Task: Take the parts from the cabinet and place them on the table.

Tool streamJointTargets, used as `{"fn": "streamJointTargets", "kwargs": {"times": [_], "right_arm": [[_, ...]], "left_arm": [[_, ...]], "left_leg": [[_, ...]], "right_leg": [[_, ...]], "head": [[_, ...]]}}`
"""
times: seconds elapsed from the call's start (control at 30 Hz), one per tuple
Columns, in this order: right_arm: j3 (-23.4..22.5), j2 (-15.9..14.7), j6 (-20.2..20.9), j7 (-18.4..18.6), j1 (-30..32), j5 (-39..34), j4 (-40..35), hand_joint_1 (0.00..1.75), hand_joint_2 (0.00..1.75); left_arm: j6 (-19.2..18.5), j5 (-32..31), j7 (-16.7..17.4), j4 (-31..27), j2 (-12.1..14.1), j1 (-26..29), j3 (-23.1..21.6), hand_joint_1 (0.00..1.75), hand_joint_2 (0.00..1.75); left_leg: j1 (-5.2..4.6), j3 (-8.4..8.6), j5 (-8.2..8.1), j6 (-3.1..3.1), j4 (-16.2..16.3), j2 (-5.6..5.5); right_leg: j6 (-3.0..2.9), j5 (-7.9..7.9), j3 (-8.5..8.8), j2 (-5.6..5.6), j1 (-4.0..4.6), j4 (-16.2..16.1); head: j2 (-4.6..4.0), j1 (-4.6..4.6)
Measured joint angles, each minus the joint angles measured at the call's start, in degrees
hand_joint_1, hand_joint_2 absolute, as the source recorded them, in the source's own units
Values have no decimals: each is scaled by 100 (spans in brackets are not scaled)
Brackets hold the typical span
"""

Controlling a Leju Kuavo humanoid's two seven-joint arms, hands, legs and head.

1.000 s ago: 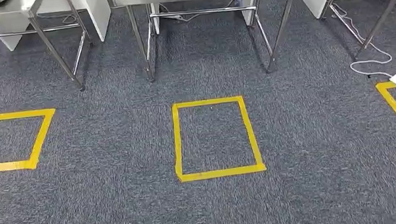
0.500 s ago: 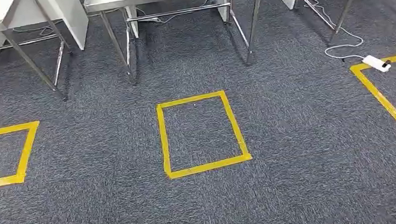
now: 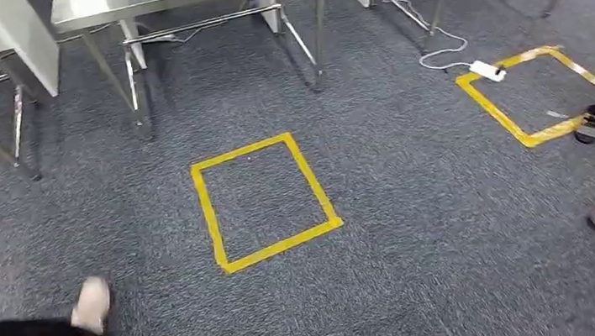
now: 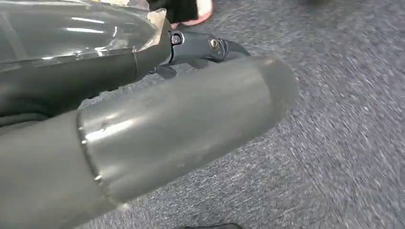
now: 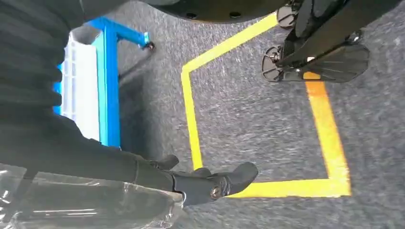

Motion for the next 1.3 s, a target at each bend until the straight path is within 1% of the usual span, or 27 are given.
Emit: {"fn": "streamJointTargets", "kwargs": {"times": [0.07, 0.1, 0.13, 0.23, 0.27, 0.3, 0.33, 0.4, 0.43, 0.47, 0.53, 0.57, 0.6, 0.67, 0.73, 0.8, 0.83, 0.9, 0.93, 0.97, 1.03, 1.07, 1.1, 1.13, 1.23, 1.27, 1.3], "right_arm": [[0, -15, 0, -2, -11, -9, -2, 0, 175], [0, -18, 0, -13, -36, -18, -7, 0, 175], [0, -15, 0, -33, -37, -20, -7, 0, 175], [0, -11, 0, -37, -15, -33, -7, 0, 175], [0, -9, 4, -37, -12, -35, -7, 0, 175], [0, -9, 11, -37, -18, -37, -9, 0, 175], [0, -4, 15, -37, -30, -39, -9, 0, 175], [0, 2, 31, -39, -26, -44, -7, 0, 175], [0, 2, 31, -44, -10, -44, -9, 0, 175], [0, 2, 31, -48, 0, -48, -9, 0, 175], [0, 6, 31, -59, -3, -52, -9, 0, 175], [0, 9, 33, -72, -9, -55, -9, 0, 175], [0, 22, 37, -85, -24, -59, -9, 0, 175], [0, 20, 44, -96, -33, -63, -9, 0, 175], [0, 20, 63, -96, -2, -66, -9, 0, 175], [0, 13, 142, -96, -1, -65, -9, 0, 175], [0, 13, 160, -98, -25, -59, -9, 0, 175], [2, -2, 184, -103, -46, -52, -9, 0, 175], [2, -2, 190, -103, -43, -52, -9, 0, 175], [2, -2, 199, -103, -30, -52, -9, 0, 175], [2, -20, 203, -103, -21, -50, -9, 0, 175], [2, -26, 203, -103, -26, -50, -9, 0, 175], [4, -26, 203, -103, -39, -50, -11, 0, 175], [4, -37, 203, -107, -58, -48, -18, 0, 175], [11, -39, 225, -136, -43, -31, -17, 0, 175], [22, -39, 238, -136, -48, -17, -17, 0, 175], [48, -39, 247, -138, -43, 0, -17, 0, 175]], "left_arm": [[13, 0, -9, 2, -13, -2, 0, 0, 0], [20, 0, -15, 2, -9, 2, 0, 0, 0], [26, 0, -20, 0, -9, 0, 0, 0, 0], [28, -2, -20, 0, -26, -16, -2, 0, 0], [28, -4, -20, 0, -30, -22, -2, 0, 0], [28, -13, -20, 0, -37, -18, -4, 0, 0], [26, -20, -17, 0, -37, -6, -2, 0, 0], [28, -20, -7, 2, -37, 8, -2, 0, 0], [26, -20, 4, 2, -37, 14, -2, 0, 0], [26, -20, 4, 2, -37, 15, -2, 0, 0], [15, -20, 11, 0, -37, 14, -2, 0, 0], [-2, -31, 26, 0, -37, 14, -2, 0, 0], [-31, -48, 48, 2, -31, 16, -2, 0, 0], [-48, -74, 169, 2, -39, 12, -7, 0, 0], [-114, -118, 368, 2, -57, 10, -7, 0, 0], [-217, -195, 777, 0, -68, -1, -13, 0, 0], [-249, -241, 962, 0, -66, 11, -13, 0, 0], [-315, -319, 1224, 2, -66, 30, -31, 0, 0], [-337, -348, 1281, 2, -66, 30, -55, 0, 0], [-341, -354, 1309, 2, -68, 29, -66, 0, 0], [-345, -361, 1327, 2, -76, 27, -92, 0, 0], [-348, -361, 1329, 2, -83, 26, -107, 0, 0], [-348, -363, 1340, 0, -75, 24, -114, 0, 0], [-350, -365, 1375, 2, -79, 25, -124, 0, 0], [-514, -422, 1935, 2, -76, -15, -155, 0, 0], [-597, -450, 2250, 0, -72, -19, -155, 0, 0], [-674, -470, 2486, 2, -61, -17, -155, 0, 0]], "left_leg": [[-25, 15, -23, -51, 55, 103], [-66, -9, -69, -121, 103, 169], [-81, -3, -67, -142, 98, 208], [-39, 32, -80, -210, 98, 328], [-4, -8, -185, -267, 186, 83], [-1, -129, -441, -270, 475, -182], [-3, -325, -723, -269, 934, -313], [-5, -722, -1067, -263, 1817, -391], [-5, -806, -1034, -252, 1977, -392], [-4, -746, -866, -234, 1817, -392], [-2, -275, -287, -183, 825, -493], [9, -52, -91, -153, 355, -757], [26, 6, -160, -141, 188, -1048], [-22, -30, -145, -142, 208, -884], [-44, -14, -83, -60, 142, -732], [-26, -3, -10, 27, 41, -573], [-35, -14, -4, 38, 41, -466], [-52, -44, -4, 38, 44, -268], [-53, -52, -3, 37, 46, -178], [-53, -52, -3, 36, 47, -93], [-52, -38, -7, 25, 52, 52], [-52, -22, -15, 9, 54, 120], [-96, -2, -27, -25, 60, 172], [-117, -4, -57, -81, 67, 231], [-97, 54, -58, -168, 45, 383], [-62, 46, -99, -220, 80, 372], [-50, 9, -249, -252, 228, 78]], "right_leg": [[75, 308, 584, -374, -28, -1023], [-11, 318, 635, -437, 45, -1149], [-88, 340, 616, -344, 18, -1146], [-203, 367, 535, -175, 9, -1142], [-239, 392, 578, -123, -42, -1146], [-307, 429, 549, -75, -37, -1142], [-342, 452, 526, -16, -21, -1141], [-361, 467, 495, 122, 10, -1137], [-374, 477, 493, 203, 23, -1137], [-373, 478, 496, 274, 25, -1135], [-359, 486, 516, 451, 25, -1120], [-353, 490, 514, 521, 24, -1111], [-315, 501, 468, 579, 85, -1072], [-226, 548, 385, 707, 42, -1096], [-126, 608, 275, 842, 43, -1142], [-168, 452, 165, 274, 53, -863], [-199, 234, -51, 139, 45, -465], [-196, -138, -488, 77, 32, 473], [-151, -198, -593, 73, 29, 751], [-101, -152, -523, 65, 20, 686], [5, 157, 28, -29, 16, -189], [33, 327, 392, -189, 9, -805], [-29, 342, 570, -502, 15, -1180], [-79, 388, 602, -456, 92, -1184], [-200, 397, 498, -254, 98, -1170], [-286, 451, 599, -163, -16, -1218], [-308, 464, 570, -105, -8, -1219]], "head": [[0, 4], [0, 35], [0, -5], [0, -15], [0, -28], [0, -24], [0, -39], [0, -37], [0, -33], [0, -37], [0, -39], [0, -39], [0, -31], [0, -31], [0, -33], [0, -9], [0, 13], [0, 7], [0, 18], [0, 11], [0, 15], [0, 13], [0, 20], [0, 11], [0, -11], [0, 0], [0, -26]]}}
